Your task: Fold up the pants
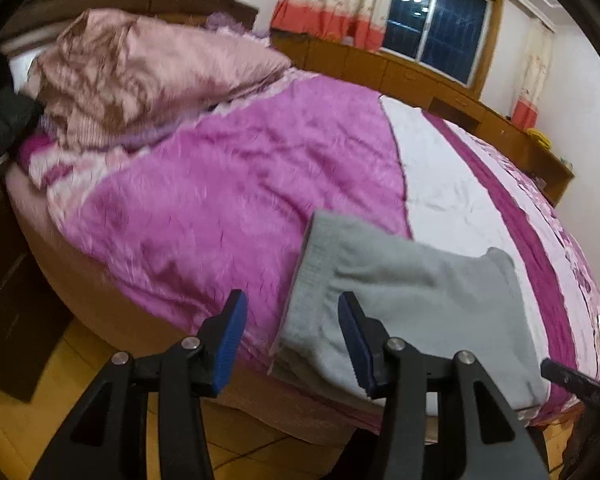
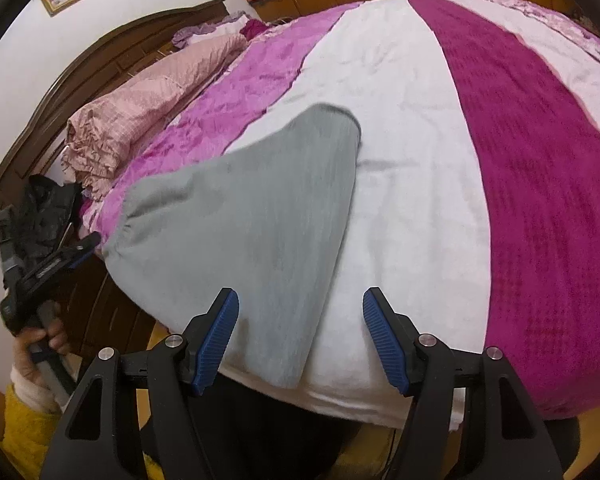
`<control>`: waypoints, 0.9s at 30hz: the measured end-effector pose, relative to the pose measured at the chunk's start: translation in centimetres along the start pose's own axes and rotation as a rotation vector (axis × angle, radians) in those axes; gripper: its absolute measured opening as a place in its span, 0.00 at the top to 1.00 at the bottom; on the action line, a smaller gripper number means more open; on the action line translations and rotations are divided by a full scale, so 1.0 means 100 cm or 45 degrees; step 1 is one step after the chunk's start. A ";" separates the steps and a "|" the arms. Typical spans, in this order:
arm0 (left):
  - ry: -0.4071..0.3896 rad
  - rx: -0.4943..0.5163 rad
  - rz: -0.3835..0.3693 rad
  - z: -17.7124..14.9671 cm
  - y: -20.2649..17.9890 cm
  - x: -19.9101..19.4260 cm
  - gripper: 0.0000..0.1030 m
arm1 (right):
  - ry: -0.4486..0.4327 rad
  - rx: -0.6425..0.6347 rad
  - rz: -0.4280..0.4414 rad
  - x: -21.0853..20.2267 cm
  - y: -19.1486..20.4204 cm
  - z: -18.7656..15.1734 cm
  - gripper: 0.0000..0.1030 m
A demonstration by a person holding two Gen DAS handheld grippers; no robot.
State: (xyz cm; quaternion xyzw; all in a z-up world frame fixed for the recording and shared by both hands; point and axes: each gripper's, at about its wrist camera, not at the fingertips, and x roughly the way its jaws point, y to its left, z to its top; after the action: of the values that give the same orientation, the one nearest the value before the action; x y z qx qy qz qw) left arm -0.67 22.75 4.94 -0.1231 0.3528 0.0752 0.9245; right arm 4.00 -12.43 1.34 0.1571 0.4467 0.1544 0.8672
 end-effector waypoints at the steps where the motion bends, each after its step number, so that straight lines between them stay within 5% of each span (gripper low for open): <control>1: -0.008 0.021 -0.017 0.005 -0.004 -0.003 0.50 | -0.006 -0.007 -0.006 -0.001 0.001 0.003 0.42; 12: 0.101 0.195 -0.104 0.028 -0.060 0.057 0.50 | -0.036 -0.098 -0.100 0.019 0.023 0.050 0.42; 18: 0.193 0.212 -0.057 0.026 -0.057 0.105 0.51 | -0.024 -0.106 -0.122 0.049 0.025 0.070 0.42; 27: 0.174 0.260 -0.074 0.022 -0.054 0.118 0.50 | 0.033 -0.034 -0.188 0.095 -0.002 0.076 0.39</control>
State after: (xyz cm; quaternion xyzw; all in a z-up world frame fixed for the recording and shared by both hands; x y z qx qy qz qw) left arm 10.67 18.77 -0.39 -0.0432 0.4171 0.0035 0.9078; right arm 15.58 -9.74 -1.46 0.1101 0.4660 0.0978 0.8724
